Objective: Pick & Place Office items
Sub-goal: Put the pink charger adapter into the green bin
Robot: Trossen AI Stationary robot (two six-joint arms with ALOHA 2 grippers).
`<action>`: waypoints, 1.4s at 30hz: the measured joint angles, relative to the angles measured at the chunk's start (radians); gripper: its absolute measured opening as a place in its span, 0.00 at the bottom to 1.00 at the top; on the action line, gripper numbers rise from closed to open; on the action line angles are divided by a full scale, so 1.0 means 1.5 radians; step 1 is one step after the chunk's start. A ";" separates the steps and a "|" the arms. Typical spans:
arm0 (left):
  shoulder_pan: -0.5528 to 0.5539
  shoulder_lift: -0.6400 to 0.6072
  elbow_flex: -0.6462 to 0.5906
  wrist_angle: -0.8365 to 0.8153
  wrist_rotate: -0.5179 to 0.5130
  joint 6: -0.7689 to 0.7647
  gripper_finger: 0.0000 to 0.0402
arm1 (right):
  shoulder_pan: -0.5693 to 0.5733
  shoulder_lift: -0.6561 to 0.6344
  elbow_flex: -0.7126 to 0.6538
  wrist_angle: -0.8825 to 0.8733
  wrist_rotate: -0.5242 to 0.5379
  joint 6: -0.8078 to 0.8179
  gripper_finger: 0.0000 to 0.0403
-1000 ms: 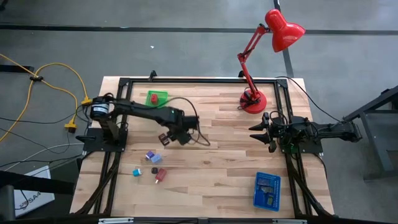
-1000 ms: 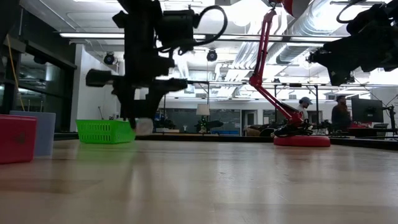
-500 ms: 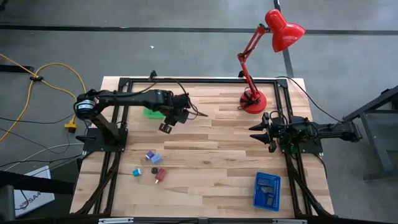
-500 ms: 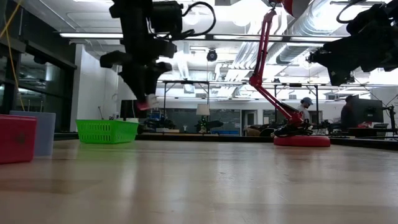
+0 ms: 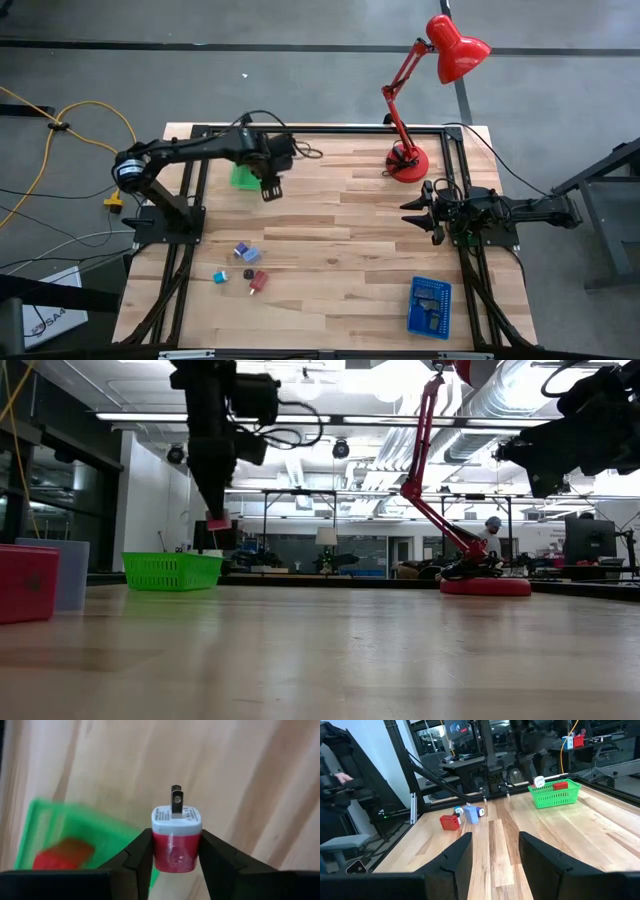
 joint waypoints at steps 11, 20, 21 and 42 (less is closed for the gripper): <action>0.145 -0.011 0.000 -0.048 -0.002 -0.115 0.31 | 0.000 0.000 0.000 0.001 0.000 0.000 0.36; 0.191 -0.011 -0.045 -0.015 -0.002 -0.119 0.31 | 0.000 0.000 0.000 0.002 0.000 0.000 0.36; 0.193 -0.011 -0.057 -0.008 -0.002 -0.123 0.31 | 0.000 0.000 0.000 0.003 0.000 0.000 0.36; 0.199 -0.011 -0.170 0.082 -0.001 -0.135 0.34 | 0.000 0.000 0.000 0.004 0.000 0.000 0.36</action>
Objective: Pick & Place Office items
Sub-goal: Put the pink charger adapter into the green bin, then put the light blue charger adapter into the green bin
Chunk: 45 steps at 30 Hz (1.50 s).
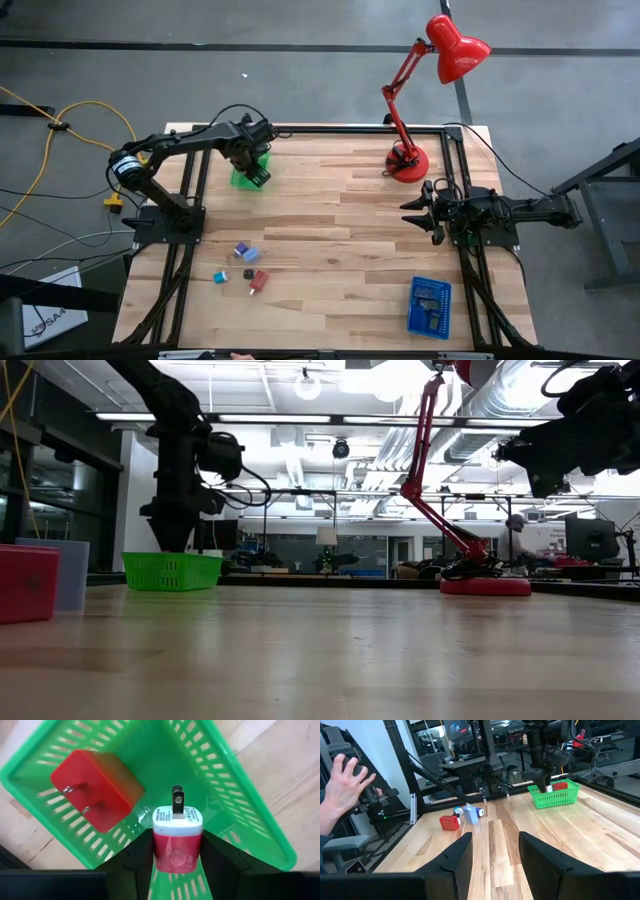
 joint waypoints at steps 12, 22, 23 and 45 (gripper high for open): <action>-0.005 0.000 -0.008 0.000 0.000 0.000 0.44 | 0.000 0.000 0.000 0.001 0.000 0.000 0.36; -0.005 0.000 -0.008 0.000 0.000 0.006 0.44 | 0.000 0.000 0.000 0.001 0.000 0.000 0.36; -0.005 -0.003 -0.008 0.000 0.000 0.017 0.44 | 0.000 0.000 0.000 0.001 0.000 0.000 0.36; -0.205 -0.195 -0.005 -0.101 0.006 -0.086 0.44 | 0.000 0.000 0.000 0.001 0.000 0.000 0.36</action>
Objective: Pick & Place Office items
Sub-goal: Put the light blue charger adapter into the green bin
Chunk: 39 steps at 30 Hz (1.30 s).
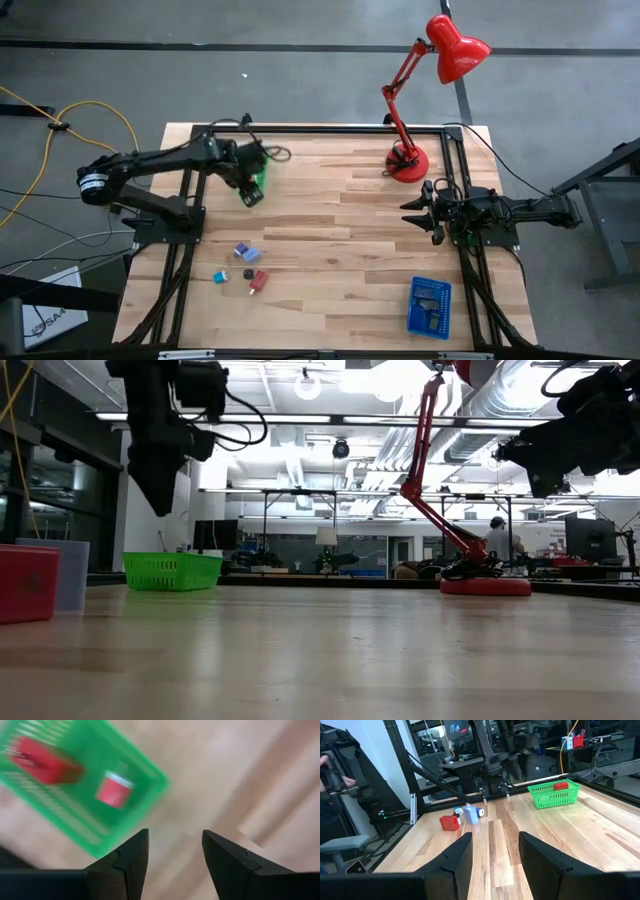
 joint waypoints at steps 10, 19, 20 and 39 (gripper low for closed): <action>-0.234 0.001 0.000 -0.007 0.016 -0.217 0.44 | 0.000 0.000 0.000 0.000 0.000 0.000 0.36; -0.394 0.022 0.000 -0.007 0.017 -0.392 0.43 | 0.000 0.000 0.000 0.000 0.000 0.000 0.36; -0.408 0.024 0.000 -0.006 0.019 -0.408 0.43 | 0.000 0.000 0.000 0.000 0.000 0.000 0.36; -0.528 0.096 0.000 0.078 0.027 -0.498 0.43 | 0.000 0.000 0.000 -0.004 -0.001 0.000 0.36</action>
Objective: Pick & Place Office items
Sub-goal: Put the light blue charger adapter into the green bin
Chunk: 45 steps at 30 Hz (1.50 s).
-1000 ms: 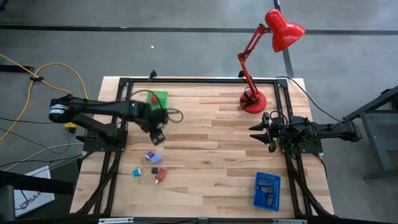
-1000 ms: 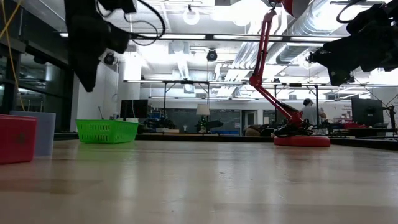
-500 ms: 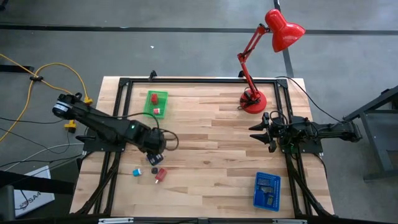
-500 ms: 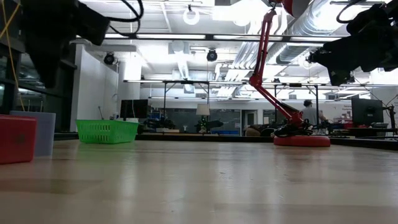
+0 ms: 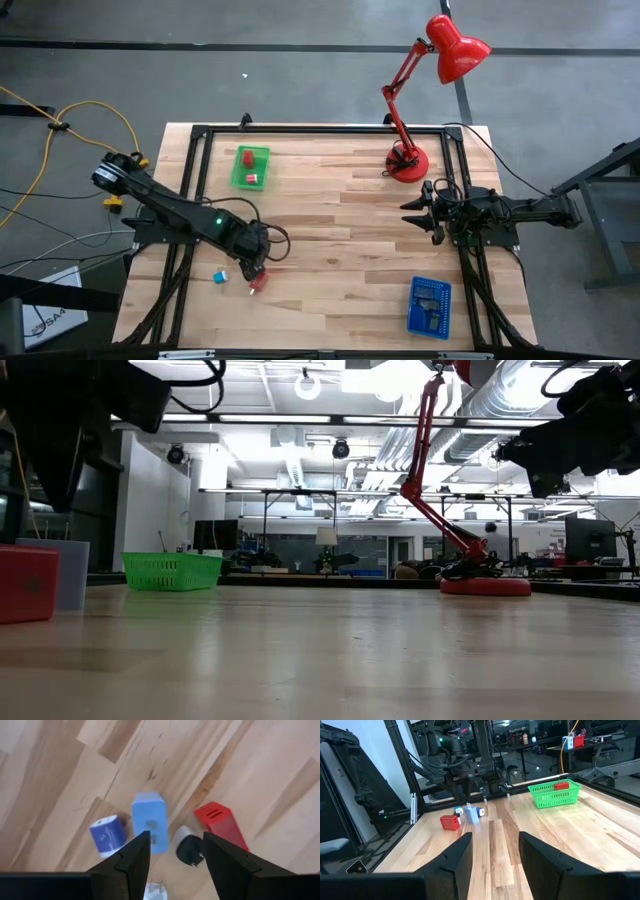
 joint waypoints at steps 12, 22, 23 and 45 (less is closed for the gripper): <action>0.018 0.021 0.000 -0.041 -0.031 0.006 0.43 | 0.000 0.000 0.000 0.000 0.001 0.000 0.36; 0.018 0.054 0.000 -0.038 -0.026 0.008 0.43 | 0.000 0.000 0.000 0.000 0.001 0.000 0.36; 0.018 0.058 0.000 -0.037 -0.026 0.008 0.43 | 0.000 0.000 0.000 0.000 0.001 0.000 0.36; 0.017 0.098 -0.001 -0.018 0.005 0.016 0.43 | 0.000 0.000 0.000 0.003 0.001 0.000 0.36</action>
